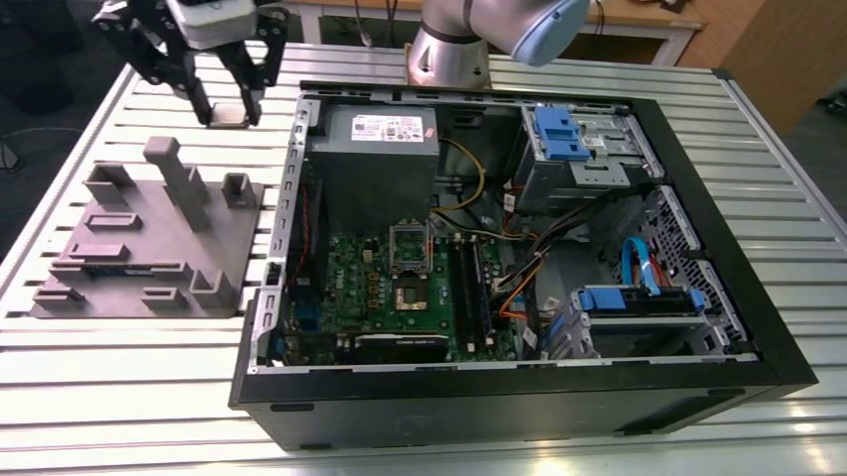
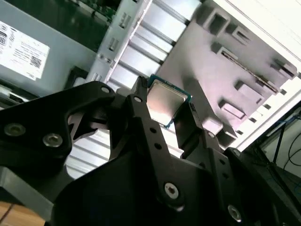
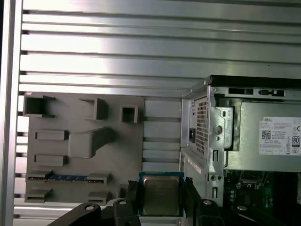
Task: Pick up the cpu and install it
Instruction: 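Pick up the cpu and move it towards the insertion slot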
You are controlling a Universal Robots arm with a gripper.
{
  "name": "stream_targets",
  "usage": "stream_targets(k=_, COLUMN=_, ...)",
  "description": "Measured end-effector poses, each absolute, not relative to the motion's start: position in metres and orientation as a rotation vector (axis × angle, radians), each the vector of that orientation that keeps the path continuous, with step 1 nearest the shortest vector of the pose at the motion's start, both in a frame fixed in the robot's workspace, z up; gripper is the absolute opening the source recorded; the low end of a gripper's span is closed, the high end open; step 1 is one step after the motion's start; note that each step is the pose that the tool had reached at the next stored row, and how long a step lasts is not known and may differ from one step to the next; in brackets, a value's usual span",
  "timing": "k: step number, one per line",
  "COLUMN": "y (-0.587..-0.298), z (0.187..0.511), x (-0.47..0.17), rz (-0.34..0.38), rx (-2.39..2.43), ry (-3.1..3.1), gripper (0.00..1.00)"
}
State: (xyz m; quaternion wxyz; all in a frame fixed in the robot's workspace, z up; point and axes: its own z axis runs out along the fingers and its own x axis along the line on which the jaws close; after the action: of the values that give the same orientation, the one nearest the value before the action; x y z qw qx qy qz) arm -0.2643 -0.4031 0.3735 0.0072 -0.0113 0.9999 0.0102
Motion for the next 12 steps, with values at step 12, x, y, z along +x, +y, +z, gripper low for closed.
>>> stream_targets(k=12, y=-0.403, z=0.364, x=-0.21, rz=0.032, rx=-0.035, ry=3.127, gripper=0.47)
